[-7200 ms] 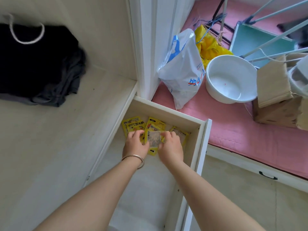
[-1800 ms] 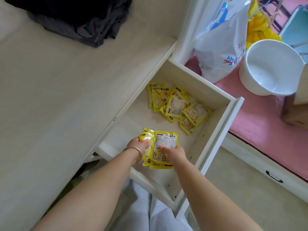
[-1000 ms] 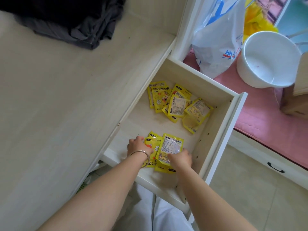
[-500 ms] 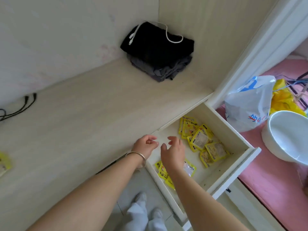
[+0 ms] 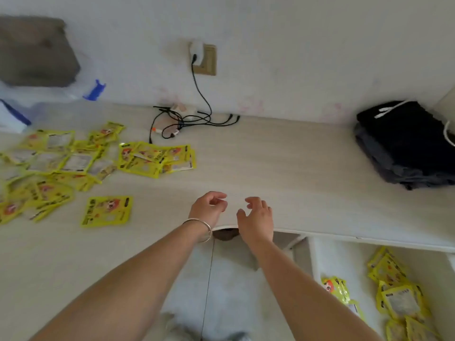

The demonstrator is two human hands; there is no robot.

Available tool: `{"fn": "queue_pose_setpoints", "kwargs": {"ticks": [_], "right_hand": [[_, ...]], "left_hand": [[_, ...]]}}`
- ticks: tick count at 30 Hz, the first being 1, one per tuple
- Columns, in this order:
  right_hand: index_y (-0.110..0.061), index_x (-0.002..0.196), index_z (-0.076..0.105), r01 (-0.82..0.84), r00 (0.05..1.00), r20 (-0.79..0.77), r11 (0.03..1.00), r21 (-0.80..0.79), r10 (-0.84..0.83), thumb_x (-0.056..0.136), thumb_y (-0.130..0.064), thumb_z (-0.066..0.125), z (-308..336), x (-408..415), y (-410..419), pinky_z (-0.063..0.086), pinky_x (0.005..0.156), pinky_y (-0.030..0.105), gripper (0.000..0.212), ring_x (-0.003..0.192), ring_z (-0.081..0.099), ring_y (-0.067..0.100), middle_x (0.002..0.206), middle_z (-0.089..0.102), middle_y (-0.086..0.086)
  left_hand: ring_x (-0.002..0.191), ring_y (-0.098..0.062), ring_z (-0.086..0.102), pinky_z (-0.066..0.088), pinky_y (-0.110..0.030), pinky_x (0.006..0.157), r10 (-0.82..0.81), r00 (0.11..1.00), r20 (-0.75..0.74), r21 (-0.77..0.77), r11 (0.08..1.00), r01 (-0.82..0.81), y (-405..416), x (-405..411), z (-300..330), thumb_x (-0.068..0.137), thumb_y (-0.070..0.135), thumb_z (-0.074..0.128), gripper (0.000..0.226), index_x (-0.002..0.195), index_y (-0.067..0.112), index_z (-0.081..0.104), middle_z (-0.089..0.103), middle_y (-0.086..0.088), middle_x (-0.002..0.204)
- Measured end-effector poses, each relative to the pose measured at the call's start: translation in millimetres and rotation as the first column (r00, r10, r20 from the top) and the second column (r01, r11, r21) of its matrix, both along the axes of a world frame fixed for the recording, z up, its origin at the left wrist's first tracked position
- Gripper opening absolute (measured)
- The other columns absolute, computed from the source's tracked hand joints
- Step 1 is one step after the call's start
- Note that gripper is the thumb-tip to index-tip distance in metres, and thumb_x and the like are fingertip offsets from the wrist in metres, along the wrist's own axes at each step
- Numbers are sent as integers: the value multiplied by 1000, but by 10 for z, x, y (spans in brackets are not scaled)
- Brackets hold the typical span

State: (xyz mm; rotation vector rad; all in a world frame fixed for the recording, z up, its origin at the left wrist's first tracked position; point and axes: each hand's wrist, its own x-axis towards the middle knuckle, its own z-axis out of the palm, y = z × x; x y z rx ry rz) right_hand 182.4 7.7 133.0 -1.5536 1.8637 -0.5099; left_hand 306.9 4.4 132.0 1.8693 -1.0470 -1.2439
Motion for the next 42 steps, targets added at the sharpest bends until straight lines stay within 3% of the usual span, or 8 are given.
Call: {"fn": "queue_pose_setpoints", "kwargs": {"ticks": [7,14,20,28,35,42], "right_hand": [[-17,123,52,-247,969,6,969,-12,247,90,-21,50,53,1590,-33,35,97,29,33,118,44,20,121,55,1],[-16,120,54,-431,902,3,902,-8,431,89,-22,53,-18,2889,59,38,95,33,32,117,44,22,121,55,3],[-18,120,54,-581,813,-45,814,6,581,88,-21,51,-26,3670,-26,40,95,35,32,118,43,21,121,54,2],[-16,120,54,-768,637,-85,640,11,766,90,-23,52,-55,4631,-260,39,96,36,31,122,42,24,125,52,4],[-18,125,51,-862,499,-109,506,42,860,90,-23,53,-74,5494,-247,40,98,38,36,124,41,23,129,48,4],[-19,130,46,-888,428,-187,450,97,884,92,-25,52,-200,6222,-252,40,97,37,40,128,36,24,133,44,4]], "left_hand": [[101,-26,65,49,-34,82,276,961,-5,-7,961,-276,354,1660,27,85,14,60,16,95,26,63,65,-2,87],[90,-17,60,46,-25,82,354,919,176,-50,935,-351,708,2901,13,88,16,57,21,105,22,67,62,5,89],[85,-15,56,43,-19,68,451,874,181,-14,890,-456,779,3486,-16,89,16,53,21,104,21,66,60,5,93],[104,-22,63,48,-32,91,651,738,177,-22,753,-658,801,4217,-14,88,11,50,17,89,23,64,68,-1,114],[107,-21,61,43,-26,89,754,588,293,14,611,-791,1056,5005,-44,87,15,56,26,112,19,66,62,-4,119],[117,-26,53,43,-34,98,733,547,404,3,596,-803,1119,5819,-254,82,26,64,30,112,20,63,51,-9,125]]}}
